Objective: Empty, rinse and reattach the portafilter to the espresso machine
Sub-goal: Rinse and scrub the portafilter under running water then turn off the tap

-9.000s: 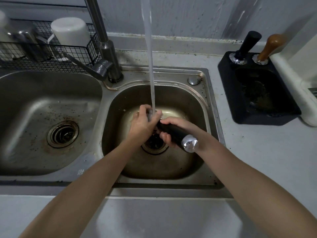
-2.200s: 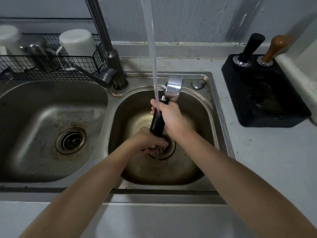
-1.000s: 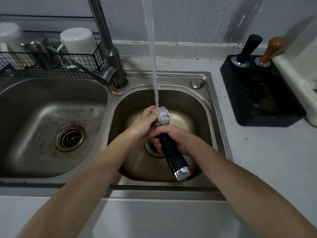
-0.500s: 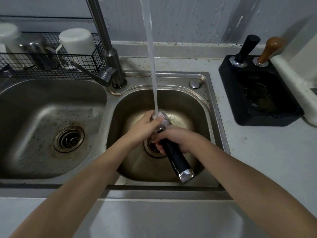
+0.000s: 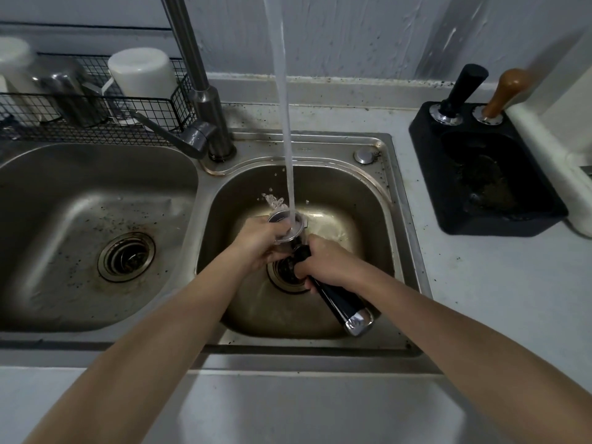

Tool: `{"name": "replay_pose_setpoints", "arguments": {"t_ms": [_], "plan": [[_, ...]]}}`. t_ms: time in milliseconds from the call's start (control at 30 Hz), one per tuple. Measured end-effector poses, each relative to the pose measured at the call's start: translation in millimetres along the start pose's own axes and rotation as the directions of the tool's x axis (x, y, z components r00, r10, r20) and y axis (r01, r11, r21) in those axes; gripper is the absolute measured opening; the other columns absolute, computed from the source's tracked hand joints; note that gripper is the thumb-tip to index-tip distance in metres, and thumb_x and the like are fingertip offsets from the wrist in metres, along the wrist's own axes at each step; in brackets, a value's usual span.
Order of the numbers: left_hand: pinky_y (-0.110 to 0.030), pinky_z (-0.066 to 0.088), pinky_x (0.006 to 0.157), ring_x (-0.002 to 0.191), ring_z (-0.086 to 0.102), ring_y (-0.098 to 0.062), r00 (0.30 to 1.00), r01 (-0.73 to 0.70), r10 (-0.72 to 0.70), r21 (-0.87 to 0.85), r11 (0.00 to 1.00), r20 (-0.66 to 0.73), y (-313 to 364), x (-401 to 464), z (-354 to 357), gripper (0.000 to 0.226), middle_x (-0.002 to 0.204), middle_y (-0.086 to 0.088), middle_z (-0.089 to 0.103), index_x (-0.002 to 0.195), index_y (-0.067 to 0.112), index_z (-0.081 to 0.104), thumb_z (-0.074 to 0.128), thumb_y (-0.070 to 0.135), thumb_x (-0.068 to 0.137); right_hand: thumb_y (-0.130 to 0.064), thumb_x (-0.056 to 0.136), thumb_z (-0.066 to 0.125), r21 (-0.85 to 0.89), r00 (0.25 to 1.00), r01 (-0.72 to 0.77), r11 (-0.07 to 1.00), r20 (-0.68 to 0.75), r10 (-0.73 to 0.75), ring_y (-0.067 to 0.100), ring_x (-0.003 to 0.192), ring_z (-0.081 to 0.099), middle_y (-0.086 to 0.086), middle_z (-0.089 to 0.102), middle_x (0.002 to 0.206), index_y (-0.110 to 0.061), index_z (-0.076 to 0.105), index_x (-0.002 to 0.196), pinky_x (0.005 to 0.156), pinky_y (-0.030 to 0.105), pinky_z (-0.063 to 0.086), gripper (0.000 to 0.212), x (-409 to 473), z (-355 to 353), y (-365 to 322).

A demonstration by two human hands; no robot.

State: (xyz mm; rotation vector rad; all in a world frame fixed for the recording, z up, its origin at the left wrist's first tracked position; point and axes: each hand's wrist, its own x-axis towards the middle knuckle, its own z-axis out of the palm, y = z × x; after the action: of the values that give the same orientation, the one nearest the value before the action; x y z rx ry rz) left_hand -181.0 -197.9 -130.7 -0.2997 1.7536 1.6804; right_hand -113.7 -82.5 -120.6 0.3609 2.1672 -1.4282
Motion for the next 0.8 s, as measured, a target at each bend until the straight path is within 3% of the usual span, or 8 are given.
{"name": "replay_pose_setpoints", "arguments": {"t_ms": [167,233,333,433,533,600,700,800], "plan": [[-0.018,0.053,0.048,0.069,0.063,-0.015,0.983,0.0,0.006,-0.031,1.0,0.181,8,-2,-2,0.031,0.083,-0.005,0.062,0.108,0.008,0.056,0.054,-0.009,0.082,0.004,0.077,0.058,0.09,1.0,-0.03,0.996,0.002,0.03,0.003,0.031,0.052,0.006,0.056,0.063,-0.024,0.042,0.075,0.035,0.017,0.045,0.033,4,-7,2],[-0.02,0.055,0.051,0.068,0.069,-0.015,0.984,-0.019,0.031,-0.069,0.997,0.174,11,-3,-7,0.031,0.085,-0.007,0.065,0.106,0.008,0.059,0.05,-0.01,0.083,0.003,0.078,0.061,0.183,0.998,-0.052,0.982,0.054,0.043,0.004,0.035,0.055,0.005,0.06,0.061,-0.018,0.047,0.079,0.038,0.017,0.048,0.026,4,-11,2],[-0.025,0.058,0.06,0.086,0.066,-0.019,0.99,-0.063,0.081,-0.149,0.987,0.116,12,-1,-14,0.032,0.096,-0.008,0.064,0.104,0.014,0.057,0.041,-0.008,0.087,-0.003,0.081,0.061,0.375,0.981,-0.096,0.922,0.19,0.025,0.009,0.042,0.061,0.0,0.066,0.049,-0.011,0.053,0.087,0.042,0.019,0.051,0.012,4,-19,0],[-0.025,0.058,0.057,0.086,0.064,-0.02,0.994,-0.064,0.079,-0.182,0.981,0.077,13,-1,-15,0.023,0.1,-0.012,0.062,0.108,0.009,0.053,0.035,0.003,0.094,-0.007,0.082,0.06,0.411,0.987,-0.072,0.909,0.161,0.006,0.01,0.044,0.062,0.003,0.066,0.054,-0.007,0.057,0.082,0.041,0.018,0.049,0.002,7,-21,-7],[-0.029,0.055,0.062,0.087,0.063,-0.022,0.997,-0.071,0.073,-0.148,0.986,0.006,16,1,-20,0.028,0.105,-0.015,0.061,0.117,0.006,0.051,0.036,0.004,0.094,-0.015,0.085,0.057,0.348,0.998,-0.052,0.936,0.045,0.039,0.009,0.042,0.06,0.006,0.065,0.065,-0.01,0.057,0.079,0.04,0.019,0.048,0.008,12,-19,-18],[-0.033,0.053,0.068,0.087,0.063,-0.022,0.997,-0.079,0.083,-0.211,0.974,0.007,18,0,-22,0.031,0.102,-0.012,0.061,0.122,0.007,0.05,0.041,0.008,0.092,-0.014,0.085,0.054,0.264,0.999,-0.019,0.964,-0.031,0.028,0.013,0.043,0.058,0.007,0.061,0.064,-0.012,0.054,0.072,0.041,0.021,0.048,0.014,12,-18,-24],[-0.035,0.053,0.072,0.091,0.061,-0.023,0.995,-0.07,0.084,-0.234,0.97,0.053,17,-2,-21,0.04,0.106,-0.01,0.058,0.125,0.013,0.048,0.055,0.019,0.087,-0.015,0.082,0.056,0.08,0.994,0.027,0.996,-0.106,-0.018,0.019,0.055,0.059,0.009,0.061,0.068,-0.011,0.056,0.07,0.054,0.03,0.05,0.012,7,-17,-28],[-0.03,0.056,0.056,0.086,0.062,-0.022,0.992,-0.07,0.088,-0.181,0.981,0.093,13,-4,-14,0.047,0.107,-0.011,0.057,0.122,0.014,0.044,0.065,0.015,0.079,-0.025,0.078,0.064,-0.132,0.984,0.046,0.99,-0.163,-0.067,0.025,0.072,0.063,0.014,0.067,0.083,-0.003,0.061,0.093,0.076,0.041,0.053,0.027,-1,-18,-29]]}}
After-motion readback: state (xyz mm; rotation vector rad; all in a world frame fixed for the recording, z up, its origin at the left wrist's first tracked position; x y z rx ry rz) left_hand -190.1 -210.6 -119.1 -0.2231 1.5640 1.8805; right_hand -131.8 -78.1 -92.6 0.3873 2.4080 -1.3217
